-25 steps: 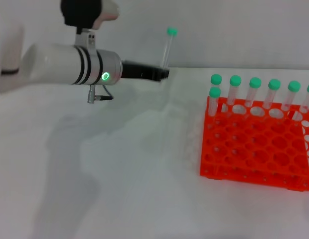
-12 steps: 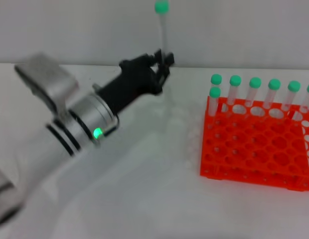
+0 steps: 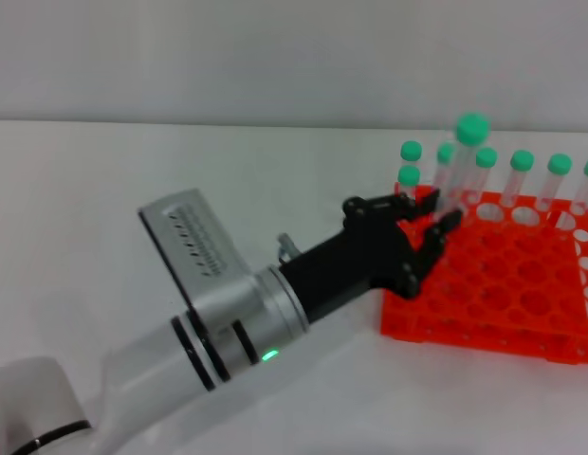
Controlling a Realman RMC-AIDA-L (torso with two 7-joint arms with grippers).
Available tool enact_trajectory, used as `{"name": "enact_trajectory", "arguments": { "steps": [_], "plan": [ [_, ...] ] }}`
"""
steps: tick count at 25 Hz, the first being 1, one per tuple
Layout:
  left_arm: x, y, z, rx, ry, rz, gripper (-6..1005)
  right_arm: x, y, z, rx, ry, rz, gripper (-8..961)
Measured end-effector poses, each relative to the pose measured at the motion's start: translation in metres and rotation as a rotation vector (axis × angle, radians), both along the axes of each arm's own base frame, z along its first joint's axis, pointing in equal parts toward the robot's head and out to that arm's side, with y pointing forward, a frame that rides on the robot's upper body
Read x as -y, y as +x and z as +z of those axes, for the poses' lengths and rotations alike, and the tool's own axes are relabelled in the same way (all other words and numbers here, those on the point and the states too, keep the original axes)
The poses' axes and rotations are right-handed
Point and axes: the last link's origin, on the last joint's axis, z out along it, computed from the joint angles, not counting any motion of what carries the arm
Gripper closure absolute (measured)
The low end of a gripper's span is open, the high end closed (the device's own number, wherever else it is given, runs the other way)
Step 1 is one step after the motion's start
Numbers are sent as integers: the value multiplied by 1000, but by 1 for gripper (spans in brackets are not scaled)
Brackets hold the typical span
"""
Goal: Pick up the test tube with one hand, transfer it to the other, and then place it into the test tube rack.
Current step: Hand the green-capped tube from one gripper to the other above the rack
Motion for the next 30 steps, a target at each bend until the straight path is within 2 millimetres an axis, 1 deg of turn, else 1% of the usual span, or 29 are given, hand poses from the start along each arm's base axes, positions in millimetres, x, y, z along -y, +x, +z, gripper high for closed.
{"name": "enact_trajectory", "arguments": {
  "steps": [1,4,9,21,23,24,30],
  "plan": [
    [1,1,-2,-3,-8,3,801,-3,-7,-6,12,-22,28,192],
    [4,7,-9,-6,-31,7,801,-7,-18,-18,40,-54,68,193],
    [7,8,-11,-10,-35,0,800,-13,-35,-35,83,-119,135,194],
    [8,8,-12,-8,-37,-1,799,-13,-67,-57,45,-191,270,198],
    [8,8,-11,-10,-35,0,799,-14,-69,-59,41,-192,277,199],
    [7,8,-11,-11,-35,0,799,-17,-75,-61,35,-196,295,199],
    [7,8,-11,-14,-35,-6,798,-22,-84,-62,18,-198,315,201]
  ]
}}
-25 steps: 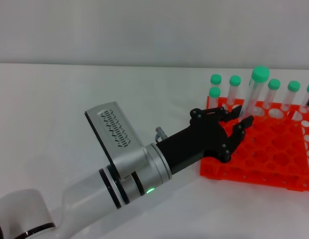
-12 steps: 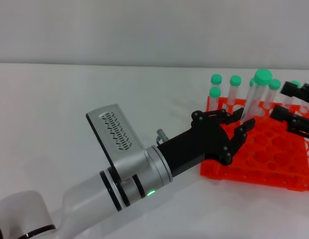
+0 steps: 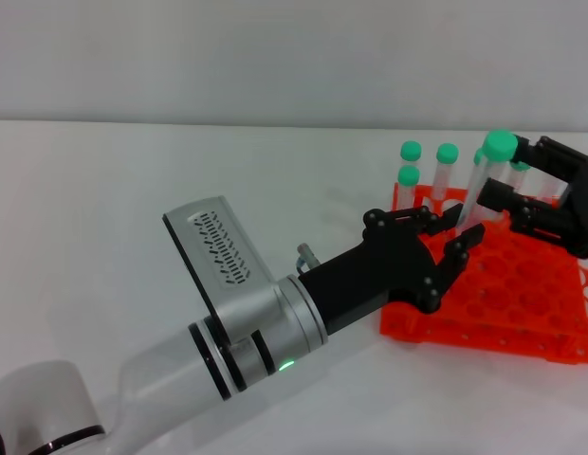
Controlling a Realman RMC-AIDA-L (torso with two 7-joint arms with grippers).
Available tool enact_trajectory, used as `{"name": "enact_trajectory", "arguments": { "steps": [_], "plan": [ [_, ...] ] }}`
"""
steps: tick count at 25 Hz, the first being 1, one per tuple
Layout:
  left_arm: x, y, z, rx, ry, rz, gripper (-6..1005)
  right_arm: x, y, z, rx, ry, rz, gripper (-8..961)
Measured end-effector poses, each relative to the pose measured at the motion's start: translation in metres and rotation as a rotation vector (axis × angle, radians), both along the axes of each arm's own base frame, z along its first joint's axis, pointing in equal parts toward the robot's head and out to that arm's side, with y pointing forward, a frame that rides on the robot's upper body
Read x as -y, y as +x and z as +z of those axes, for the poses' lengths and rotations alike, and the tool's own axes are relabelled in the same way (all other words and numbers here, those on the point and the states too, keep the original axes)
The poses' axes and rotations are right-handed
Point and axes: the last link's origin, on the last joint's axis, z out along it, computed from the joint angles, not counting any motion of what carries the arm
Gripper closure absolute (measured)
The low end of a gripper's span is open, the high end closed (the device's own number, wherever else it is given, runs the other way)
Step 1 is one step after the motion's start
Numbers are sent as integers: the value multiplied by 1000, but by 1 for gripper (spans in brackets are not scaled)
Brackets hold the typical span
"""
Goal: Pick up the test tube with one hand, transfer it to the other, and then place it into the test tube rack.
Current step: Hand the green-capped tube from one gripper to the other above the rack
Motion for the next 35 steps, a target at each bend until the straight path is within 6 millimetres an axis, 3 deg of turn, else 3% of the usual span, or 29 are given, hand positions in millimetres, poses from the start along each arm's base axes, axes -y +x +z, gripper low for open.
{"name": "enact_trajectory", "arguments": {
  "steps": [6,16,22,28,35],
  "plan": [
    [1,-2,0,-2,0,5,797,-3,-8,-4,1,-18,26,203],
    [1,-1,-3,-7,-36,16,796,-4,-7,-6,9,-12,15,415],
    [1,-1,-3,-8,-38,15,796,-4,-6,-5,18,-7,17,462],
    [2,-2,-3,-8,-39,19,795,-4,-6,-5,47,16,44,655],
    [1,-3,-3,-4,-31,30,794,-5,-5,-3,47,16,41,752]
  ]
}}
